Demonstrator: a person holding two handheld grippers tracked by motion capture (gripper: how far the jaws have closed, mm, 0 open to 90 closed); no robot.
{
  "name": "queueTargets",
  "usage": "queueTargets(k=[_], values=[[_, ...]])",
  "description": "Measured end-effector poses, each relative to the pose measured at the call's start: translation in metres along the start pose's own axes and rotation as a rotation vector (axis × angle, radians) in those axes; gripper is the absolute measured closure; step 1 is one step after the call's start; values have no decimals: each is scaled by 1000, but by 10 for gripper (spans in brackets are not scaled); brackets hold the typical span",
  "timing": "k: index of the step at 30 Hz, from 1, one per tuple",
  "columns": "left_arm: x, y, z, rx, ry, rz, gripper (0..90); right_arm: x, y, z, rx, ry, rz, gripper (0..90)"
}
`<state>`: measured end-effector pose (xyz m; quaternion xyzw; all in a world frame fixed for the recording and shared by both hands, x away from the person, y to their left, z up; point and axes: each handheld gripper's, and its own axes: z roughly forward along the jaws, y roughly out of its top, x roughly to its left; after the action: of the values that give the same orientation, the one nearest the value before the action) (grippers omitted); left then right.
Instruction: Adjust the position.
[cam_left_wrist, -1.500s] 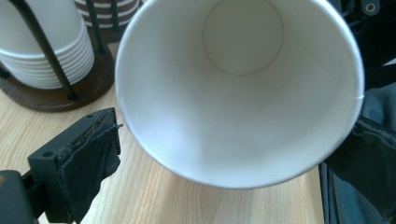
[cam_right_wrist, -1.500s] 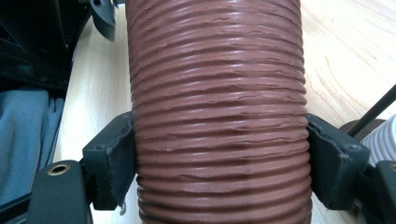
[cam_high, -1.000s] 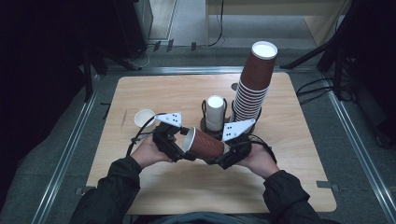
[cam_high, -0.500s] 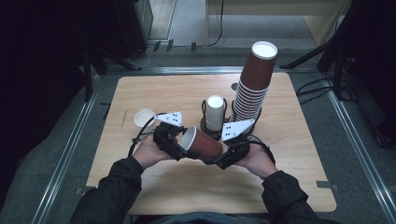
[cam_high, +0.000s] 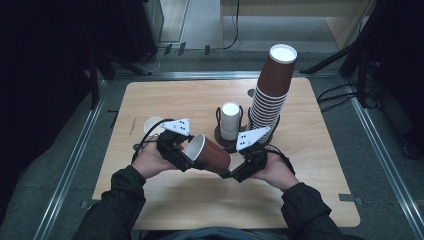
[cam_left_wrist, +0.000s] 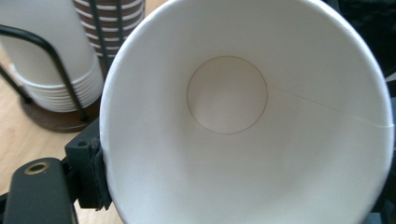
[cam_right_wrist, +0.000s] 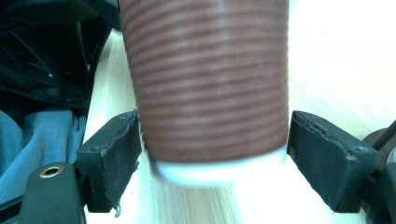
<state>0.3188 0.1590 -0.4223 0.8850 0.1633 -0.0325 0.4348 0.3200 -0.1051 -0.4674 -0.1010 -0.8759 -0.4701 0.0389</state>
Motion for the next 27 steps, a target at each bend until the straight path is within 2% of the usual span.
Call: queueTargets(k=[2,3,7,11,14,15,16,21,23,27], values=[[1,1,-2,2,5,1,113,-2,0,1,4,-9,-17,179],[1,1,-2,13,14,4,114,-1,-1,2,18,-5,-1,179],[-1,3,0,45,49,31,113,-1,-2,3,33,-9,2,179],[-2,6,2,105,70,72,112,-3,-3,4,41,-13,5,178],[-1,7,4,128,83,78,112,-4,-4,4,51,-15,5,174],[-1,8,5,140,86,79,112,-3,-4,4,62,-13,19,174],[-1,8,5,152,97,86,112,-3,-4,4,63,-18,10,173],[-1,7,8,206,118,88,112,-5,-6,5,86,-33,5,171],[1,7,12,236,126,77,111,-5,-6,6,87,-33,5,171],[4,8,18,257,117,71,110,-5,-7,7,97,-33,13,170]])
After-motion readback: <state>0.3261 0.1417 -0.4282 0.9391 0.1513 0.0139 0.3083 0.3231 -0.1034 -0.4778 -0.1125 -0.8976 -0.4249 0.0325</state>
